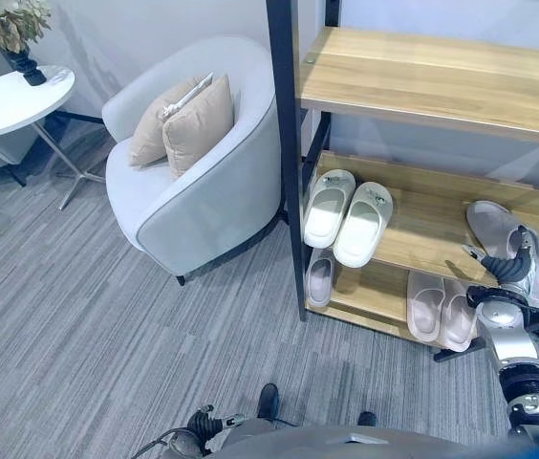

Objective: Arrange the slippers neatly on the shoe rack.

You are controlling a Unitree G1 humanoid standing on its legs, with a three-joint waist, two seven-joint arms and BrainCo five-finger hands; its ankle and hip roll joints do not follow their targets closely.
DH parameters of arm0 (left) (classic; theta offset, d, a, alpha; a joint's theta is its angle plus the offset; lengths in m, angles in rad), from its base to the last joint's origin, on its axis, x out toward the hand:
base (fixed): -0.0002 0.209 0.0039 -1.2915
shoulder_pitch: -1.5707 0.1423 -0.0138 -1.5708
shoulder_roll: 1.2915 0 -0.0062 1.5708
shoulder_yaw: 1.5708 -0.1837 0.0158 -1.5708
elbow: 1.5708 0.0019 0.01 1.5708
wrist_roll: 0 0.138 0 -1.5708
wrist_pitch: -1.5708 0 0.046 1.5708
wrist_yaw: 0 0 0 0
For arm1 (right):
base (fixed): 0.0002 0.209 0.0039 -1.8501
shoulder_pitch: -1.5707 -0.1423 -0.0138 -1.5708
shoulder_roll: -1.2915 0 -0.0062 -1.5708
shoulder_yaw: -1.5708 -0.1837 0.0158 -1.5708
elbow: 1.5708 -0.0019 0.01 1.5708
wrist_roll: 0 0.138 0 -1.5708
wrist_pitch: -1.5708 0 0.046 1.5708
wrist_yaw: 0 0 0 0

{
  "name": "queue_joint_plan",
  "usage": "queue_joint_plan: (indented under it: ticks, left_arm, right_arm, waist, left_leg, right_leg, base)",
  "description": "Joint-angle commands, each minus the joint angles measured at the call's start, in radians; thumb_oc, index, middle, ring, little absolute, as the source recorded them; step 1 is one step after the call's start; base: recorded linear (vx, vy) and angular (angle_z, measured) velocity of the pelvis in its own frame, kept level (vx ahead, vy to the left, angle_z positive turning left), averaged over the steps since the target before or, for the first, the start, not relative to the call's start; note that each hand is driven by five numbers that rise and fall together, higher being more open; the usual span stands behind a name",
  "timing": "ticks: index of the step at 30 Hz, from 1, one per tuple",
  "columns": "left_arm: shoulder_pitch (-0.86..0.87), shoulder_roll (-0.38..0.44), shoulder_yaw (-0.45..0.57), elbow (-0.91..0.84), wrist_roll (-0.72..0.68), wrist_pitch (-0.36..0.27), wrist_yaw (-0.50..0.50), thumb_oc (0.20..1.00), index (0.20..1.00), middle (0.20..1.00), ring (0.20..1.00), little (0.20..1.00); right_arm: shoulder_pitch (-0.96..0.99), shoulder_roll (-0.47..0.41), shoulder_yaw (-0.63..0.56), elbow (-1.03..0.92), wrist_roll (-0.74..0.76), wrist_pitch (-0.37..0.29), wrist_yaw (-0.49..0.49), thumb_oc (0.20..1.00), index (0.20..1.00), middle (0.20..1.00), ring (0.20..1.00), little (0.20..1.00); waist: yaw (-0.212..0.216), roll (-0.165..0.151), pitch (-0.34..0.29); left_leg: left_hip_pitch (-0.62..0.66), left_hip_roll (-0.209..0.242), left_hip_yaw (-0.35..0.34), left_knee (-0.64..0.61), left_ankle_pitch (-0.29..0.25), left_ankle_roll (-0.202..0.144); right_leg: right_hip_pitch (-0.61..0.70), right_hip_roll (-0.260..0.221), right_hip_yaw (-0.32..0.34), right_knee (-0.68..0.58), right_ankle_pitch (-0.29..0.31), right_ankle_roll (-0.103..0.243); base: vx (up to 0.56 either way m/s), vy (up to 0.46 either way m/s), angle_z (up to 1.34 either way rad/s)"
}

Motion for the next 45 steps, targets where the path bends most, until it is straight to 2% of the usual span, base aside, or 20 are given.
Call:
queue_joint_plan:
  ticks: [1, 9, 18, 26, 33, 38, 42, 45]
  left_arm:
    - [-0.073, -0.041, -0.007, 0.105, -0.003, -0.009, 0.011, 1.0, 1.0, 1.0, 1.0, 1.0]
    - [-0.086, -0.044, -0.006, 0.107, -0.023, -0.002, 0.017, 1.0, 1.0, 1.0, 1.0, 1.0]
    - [-0.079, -0.04, -0.014, 0.12, -0.034, 0.009, 0.021, 1.0, 1.0, 1.0, 1.0, 1.0]
    - [-0.082, -0.026, -0.014, 0.124, -0.053, 0.018, 0.02, 1.0, 1.0, 1.0, 1.0, 1.0]
    - [-0.077, -0.015, -0.025, 0.117, -0.071, 0.023, 0.015, 1.0, 1.0, 1.0, 1.0, 1.0]
    - [-0.078, -0.022, -0.036, 0.11, -0.083, 0.031, 0.014, 1.0, 1.0, 1.0, 1.0, 1.0]
    - [-0.097, -0.024, -0.008, 0.1, -0.096, 0.037, 0.015, 1.0, 1.0, 1.0, 1.0, 1.0]
    - [-0.099, -0.025, -0.007, 0.1, -0.091, 0.039, 0.014, 1.0, 1.0, 1.0, 1.0, 1.0]
  right_arm:
    - [-0.037, -0.046, -0.022, -0.022, -0.014, -0.032, -0.041, 1.0, 1.0, 1.0, 1.0, 1.0]
    - [-0.039, -0.016, -0.036, -0.041, 0.03, -0.021, -0.06, 1.0, 1.0, 1.0, 1.0, 1.0]
    - [-0.106, -0.033, -0.031, 0.029, 0.131, -0.028, -0.055, 1.0, 1.0, 1.0, 1.0, 1.0]
    - [-0.169, -0.03, 0.018, 0.154, 0.249, -0.022, 0.008, 1.0, 1.0, 1.0, 1.0, 1.0]
    - [-0.252, -0.02, 0.065, 0.207, 0.421, -0.058, 0.097, 1.0, 1.0, 1.0, 1.0, 1.0]
    - [-0.276, 0.011, 0.091, 0.148, 0.492, -0.083, 0.119, 1.0, 1.0, 1.0, 1.0, 1.0]
    - [-0.209, 0.064, 0.099, 0.002, 0.467, -0.084, 0.127, 1.0, 1.0, 1.0, 1.0, 1.0]
    - [-0.198, 0.073, 0.101, 0.004, 0.486, -0.082, 0.141, 1.0, 1.0, 1.0, 1.0, 1.0]
  waist:
    - [0.026, -0.025, 0.01]
    - [0.011, -0.024, 0.009]
    - [0.012, -0.031, 0.01]
    - [0.014, -0.037, 0.019]
    - [0.016, -0.038, 0.03]
    - [0.015, -0.038, 0.034]
    - [0.011, -0.042, 0.029]
    - [0.012, -0.045, 0.027]
  left_leg:
    - [0.035, -0.02, -0.005, 0.007, -0.13, -0.001]
    - [0.036, -0.021, 0.01, 0.007, -0.133, 0.001]
    - [0.036, -0.018, 0.017, 0.007, -0.134, 0.001]
    - [0.033, -0.016, 0.028, 0.007, -0.132, -0.002]
    - [0.024, -0.011, 0.034, 0.007, -0.125, -0.004]
    - [0.023, -0.009, 0.034, 0.007, -0.124, -0.005]
    - [0.03, -0.008, 0.033, 0.007, -0.127, -0.005]
    - [0.032, -0.009, 0.032, 0.007, -0.128, -0.004]
  right_leg:
    - [0.027, -0.031, -0.006, 0.011, -0.042, 0.042]
    - [0.02, -0.031, 0.009, 0.011, -0.038, 0.042]
    - [0.014, -0.028, 0.017, 0.011, -0.036, 0.041]
    - [0.008, -0.028, 0.021, 0.011, -0.033, 0.041]
    - [0.0, -0.029, 0.022, 0.011, -0.031, 0.039]
    - [0.003, -0.028, 0.022, 0.011, -0.032, 0.037]
    - [0.014, -0.028, 0.015, 0.011, -0.034, 0.036]
    - [0.015, -0.029, 0.013, 0.011, -0.033, 0.036]
  base:
    - [0.0, 0.0, 0.0]
    - [0.0, 0.0, 0.0]
    - [0.01, -0.006, -0.02]
    - [0.01, -0.013, -0.03]
    - [0.01, -0.015, -0.04]
    - [0.0, 0.001, -0.01]
    - [0.0, 0.022, 0.01]
    - [0.0, 0.019, 0.07]
